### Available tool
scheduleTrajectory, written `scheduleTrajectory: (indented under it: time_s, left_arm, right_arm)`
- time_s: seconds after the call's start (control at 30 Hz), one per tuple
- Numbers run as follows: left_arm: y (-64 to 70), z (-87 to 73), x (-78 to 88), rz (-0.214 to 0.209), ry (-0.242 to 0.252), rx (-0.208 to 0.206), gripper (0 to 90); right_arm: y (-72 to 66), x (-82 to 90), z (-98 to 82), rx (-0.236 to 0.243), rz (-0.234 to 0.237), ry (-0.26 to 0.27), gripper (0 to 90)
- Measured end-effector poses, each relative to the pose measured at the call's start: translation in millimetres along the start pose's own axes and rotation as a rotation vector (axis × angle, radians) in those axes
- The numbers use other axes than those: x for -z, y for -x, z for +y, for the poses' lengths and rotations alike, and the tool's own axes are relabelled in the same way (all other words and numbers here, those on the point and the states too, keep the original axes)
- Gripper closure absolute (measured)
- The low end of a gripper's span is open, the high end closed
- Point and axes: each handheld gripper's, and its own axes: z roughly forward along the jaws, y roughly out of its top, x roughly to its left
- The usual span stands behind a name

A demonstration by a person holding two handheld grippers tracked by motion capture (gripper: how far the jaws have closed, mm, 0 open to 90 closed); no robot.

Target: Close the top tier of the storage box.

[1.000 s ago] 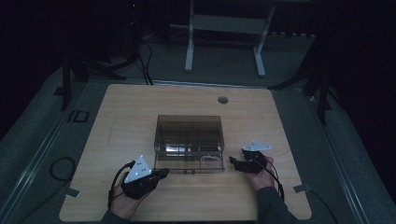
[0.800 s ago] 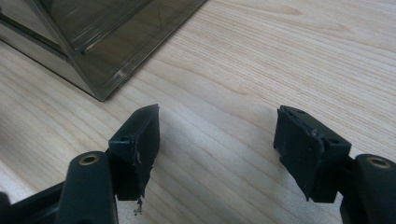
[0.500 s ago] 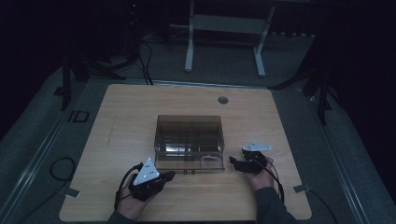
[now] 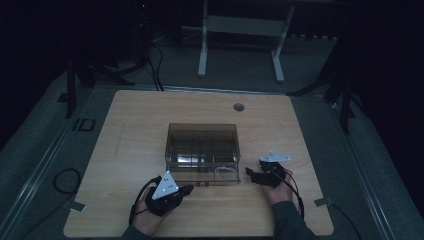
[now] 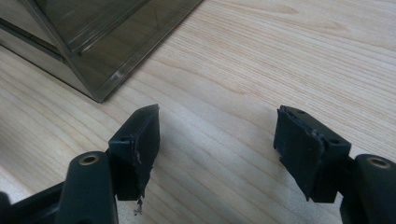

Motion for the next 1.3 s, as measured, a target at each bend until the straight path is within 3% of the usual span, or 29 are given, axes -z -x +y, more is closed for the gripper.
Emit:
scheduleTrajectory:
  time_s: [1.3]
  left_arm:
    - [0.3, -5.0, -20.2, 0.011, -0.015, 0.001, 90.0]
  right_arm:
    - [-0.1, 0.0, 0.0, 0.000, 0.000, 0.000, 31.3]
